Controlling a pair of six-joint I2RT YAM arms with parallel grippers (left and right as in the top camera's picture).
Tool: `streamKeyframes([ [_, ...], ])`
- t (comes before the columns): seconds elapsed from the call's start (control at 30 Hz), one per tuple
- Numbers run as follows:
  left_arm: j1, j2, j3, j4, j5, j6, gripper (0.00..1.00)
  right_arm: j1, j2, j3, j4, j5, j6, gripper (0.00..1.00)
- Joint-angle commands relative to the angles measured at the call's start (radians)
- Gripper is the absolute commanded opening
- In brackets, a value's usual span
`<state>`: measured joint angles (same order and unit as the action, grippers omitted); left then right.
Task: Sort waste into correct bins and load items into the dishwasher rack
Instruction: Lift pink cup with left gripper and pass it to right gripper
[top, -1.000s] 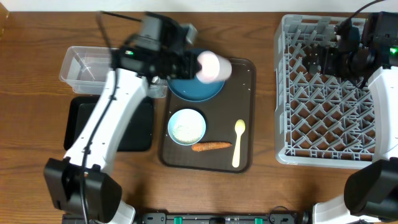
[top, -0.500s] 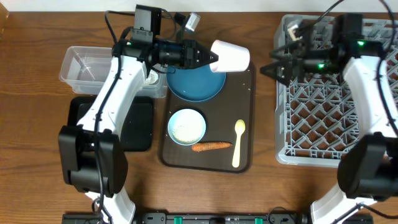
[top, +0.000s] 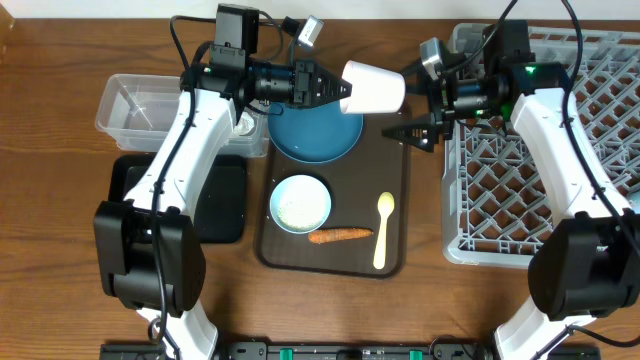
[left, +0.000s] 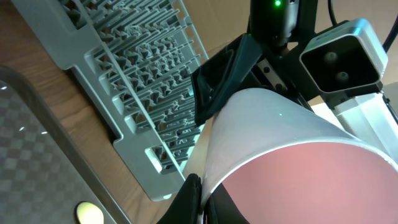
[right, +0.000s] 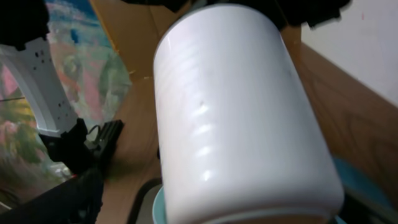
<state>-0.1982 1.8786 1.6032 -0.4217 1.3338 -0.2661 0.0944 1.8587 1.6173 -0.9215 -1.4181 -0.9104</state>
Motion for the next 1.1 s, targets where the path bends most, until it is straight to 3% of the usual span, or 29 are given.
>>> streamKeyframes([
  [0.0, 0.000, 0.002, 0.002, 0.001, 0.017, -0.006, 0.06, 0.008, 0.006, 0.004, 0.024, -0.107, -0.033, 0.94],
  [0.47, -0.002, 0.002, 0.002, 0.001, 0.018, -0.021, 0.06, 0.026, 0.006, 0.004, 0.175, -0.115, -0.033, 0.73],
  [0.9, -0.004, 0.002, 0.002, 0.001, 0.017, -0.021, 0.06, 0.048, 0.006, 0.004, 0.187, -0.089, -0.032, 0.67],
  [1.07, -0.004, 0.002, 0.002, 0.001, 0.017, -0.021, 0.06, 0.048, 0.006, 0.004, 0.187, -0.088, -0.020, 0.47],
])
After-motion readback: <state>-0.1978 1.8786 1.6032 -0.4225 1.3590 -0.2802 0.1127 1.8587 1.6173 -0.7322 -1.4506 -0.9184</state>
